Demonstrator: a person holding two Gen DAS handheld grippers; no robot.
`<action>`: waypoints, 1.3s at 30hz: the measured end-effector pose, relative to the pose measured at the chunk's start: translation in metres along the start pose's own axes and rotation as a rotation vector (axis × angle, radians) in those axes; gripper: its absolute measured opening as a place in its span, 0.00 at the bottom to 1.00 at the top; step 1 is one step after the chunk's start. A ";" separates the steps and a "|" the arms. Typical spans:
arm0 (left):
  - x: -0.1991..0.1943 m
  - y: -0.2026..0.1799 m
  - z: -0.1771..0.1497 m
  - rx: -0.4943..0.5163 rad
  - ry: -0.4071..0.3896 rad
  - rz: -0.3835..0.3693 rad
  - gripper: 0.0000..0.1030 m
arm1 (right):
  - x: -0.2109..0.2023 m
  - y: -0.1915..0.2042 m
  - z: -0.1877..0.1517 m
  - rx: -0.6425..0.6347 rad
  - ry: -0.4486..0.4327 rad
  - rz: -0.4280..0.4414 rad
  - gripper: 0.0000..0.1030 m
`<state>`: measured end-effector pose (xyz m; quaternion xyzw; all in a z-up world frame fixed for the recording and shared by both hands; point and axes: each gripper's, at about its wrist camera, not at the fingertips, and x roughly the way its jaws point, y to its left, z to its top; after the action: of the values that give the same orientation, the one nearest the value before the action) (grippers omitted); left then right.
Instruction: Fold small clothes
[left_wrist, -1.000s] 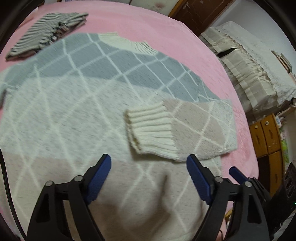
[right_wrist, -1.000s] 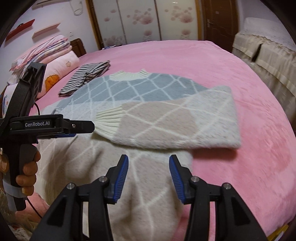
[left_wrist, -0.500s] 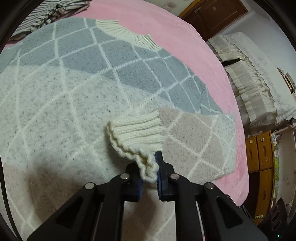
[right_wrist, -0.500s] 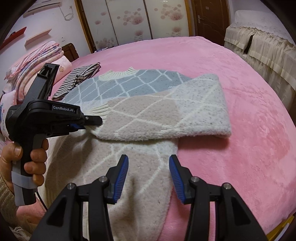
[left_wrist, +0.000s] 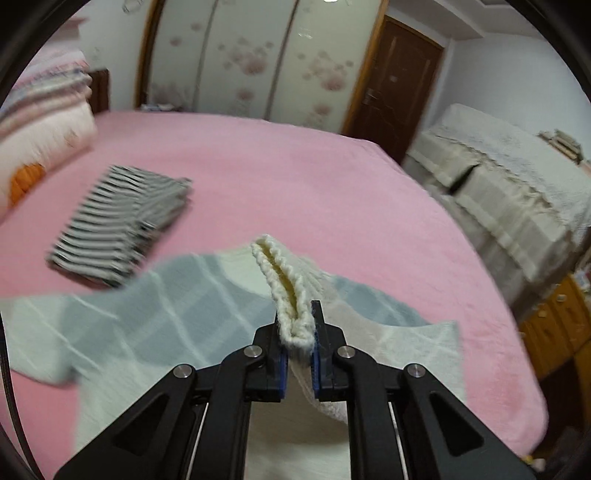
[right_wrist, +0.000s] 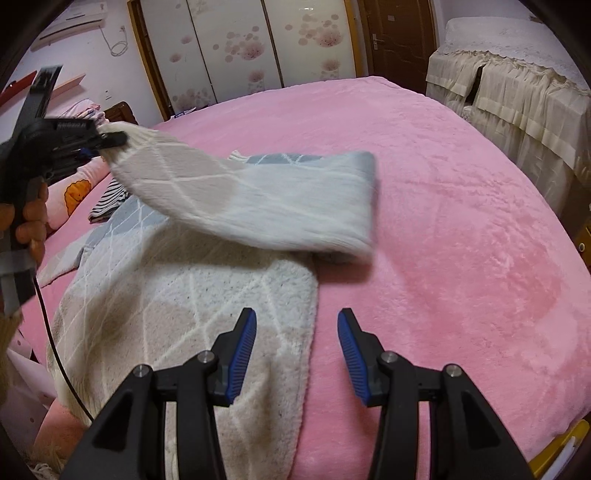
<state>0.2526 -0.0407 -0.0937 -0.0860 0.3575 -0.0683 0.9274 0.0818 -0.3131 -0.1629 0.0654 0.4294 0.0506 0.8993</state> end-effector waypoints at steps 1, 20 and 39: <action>0.002 0.011 0.002 0.007 -0.009 0.030 0.07 | 0.001 -0.001 0.002 0.000 -0.003 -0.006 0.45; 0.043 0.058 0.012 0.001 0.019 0.099 0.07 | 0.094 -0.029 0.052 0.057 0.088 -0.084 0.45; 0.052 0.061 0.012 0.014 0.060 0.120 0.07 | 0.098 -0.011 0.069 0.009 0.059 -0.145 0.09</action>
<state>0.3032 0.0106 -0.1315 -0.0559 0.3890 -0.0174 0.9194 0.1973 -0.3142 -0.1965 0.0368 0.4594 -0.0150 0.8874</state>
